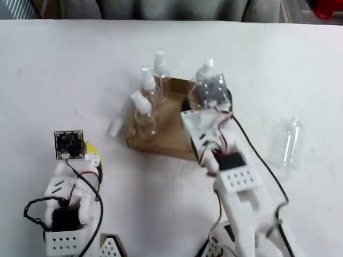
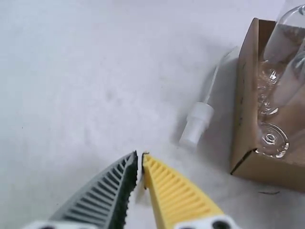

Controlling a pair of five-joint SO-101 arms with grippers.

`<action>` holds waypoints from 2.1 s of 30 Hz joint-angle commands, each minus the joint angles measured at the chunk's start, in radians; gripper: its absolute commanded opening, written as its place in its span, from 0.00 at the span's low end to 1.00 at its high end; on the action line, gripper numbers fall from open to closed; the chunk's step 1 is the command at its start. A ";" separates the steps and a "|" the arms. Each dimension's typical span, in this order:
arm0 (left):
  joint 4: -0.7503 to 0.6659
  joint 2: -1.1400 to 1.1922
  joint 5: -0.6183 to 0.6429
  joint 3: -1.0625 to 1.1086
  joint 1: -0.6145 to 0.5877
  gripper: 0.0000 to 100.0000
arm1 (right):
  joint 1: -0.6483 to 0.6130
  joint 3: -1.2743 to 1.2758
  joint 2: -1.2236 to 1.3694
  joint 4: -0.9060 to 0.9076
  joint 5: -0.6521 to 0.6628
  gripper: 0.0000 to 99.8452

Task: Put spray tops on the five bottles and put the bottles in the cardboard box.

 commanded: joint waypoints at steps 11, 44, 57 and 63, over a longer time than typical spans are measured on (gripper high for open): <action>-0.023 -0.013 -0.008 -0.003 0.005 0.02 | 0.084 0.117 -0.794 0.699 0.008 0.35; 0.006 -0.013 -0.008 -0.003 0.005 0.02 | 0.559 0.152 -0.980 0.987 0.215 0.02; 0.006 -0.013 -0.008 -0.003 0.005 0.02 | 0.704 -0.172 -0.404 0.954 0.221 0.02; 0.006 -0.013 -0.008 -0.003 0.005 0.02 | 0.754 -0.439 -0.084 1.027 0.221 0.02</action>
